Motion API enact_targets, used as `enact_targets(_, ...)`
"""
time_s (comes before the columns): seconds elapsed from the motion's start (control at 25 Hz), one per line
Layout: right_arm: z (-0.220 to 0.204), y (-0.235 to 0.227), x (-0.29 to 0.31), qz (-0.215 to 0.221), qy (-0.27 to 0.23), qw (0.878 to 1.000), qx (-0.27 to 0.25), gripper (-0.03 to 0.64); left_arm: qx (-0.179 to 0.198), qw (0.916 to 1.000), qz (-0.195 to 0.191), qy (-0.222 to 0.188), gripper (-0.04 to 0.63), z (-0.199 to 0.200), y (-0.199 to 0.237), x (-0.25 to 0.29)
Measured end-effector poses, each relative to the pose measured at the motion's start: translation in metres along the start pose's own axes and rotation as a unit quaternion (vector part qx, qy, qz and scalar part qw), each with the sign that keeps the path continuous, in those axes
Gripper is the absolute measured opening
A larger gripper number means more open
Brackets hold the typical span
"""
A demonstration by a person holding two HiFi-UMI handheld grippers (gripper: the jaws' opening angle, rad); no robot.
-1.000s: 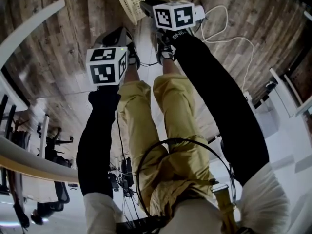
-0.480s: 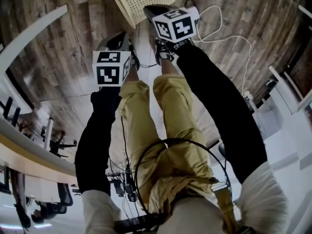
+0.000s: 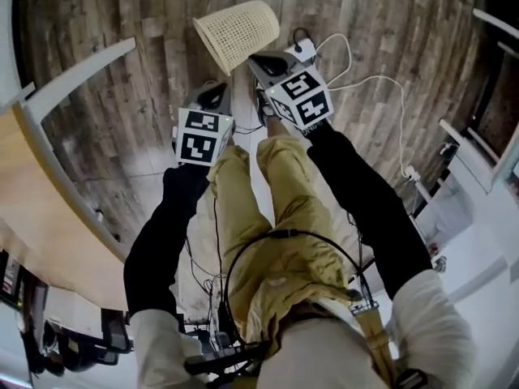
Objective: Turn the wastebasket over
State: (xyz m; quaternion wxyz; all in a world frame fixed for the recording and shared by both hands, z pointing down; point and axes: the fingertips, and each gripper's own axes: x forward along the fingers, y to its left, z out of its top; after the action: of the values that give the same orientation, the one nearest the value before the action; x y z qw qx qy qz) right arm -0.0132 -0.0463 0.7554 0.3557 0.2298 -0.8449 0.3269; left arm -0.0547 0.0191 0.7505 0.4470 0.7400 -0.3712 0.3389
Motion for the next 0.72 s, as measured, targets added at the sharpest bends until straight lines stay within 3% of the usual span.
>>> enact_targets(0.12, 0.043, 0.021, -0.053, -0.001, -0.035, 0.999, -0.026, 0.021, 0.015, 0.9996, 0.007, -0.023, 0.002, 0.030, -0.012, -0.051)
enact_targets(0.4, 0.135, 0.092, -0.173, 0.021, -0.110, 0.992, -0.055, 0.021, -0.011, 0.9930, 0.024, -0.115, 0.002, 0.090, -0.062, -0.176)
enact_targets(0.56, 0.173, 0.142, -0.240, 0.027, -0.147, 0.986, -0.079, 0.021, 0.002, 0.9845, 0.036, -0.172, 0.002, 0.117, -0.112, -0.238)
enact_targets(0.72, 0.193, 0.193, -0.308, 0.023, -0.186, 0.978, -0.093, 0.021, 0.012, 0.9698, 0.075, -0.232, 0.002, 0.136, -0.151, -0.303)
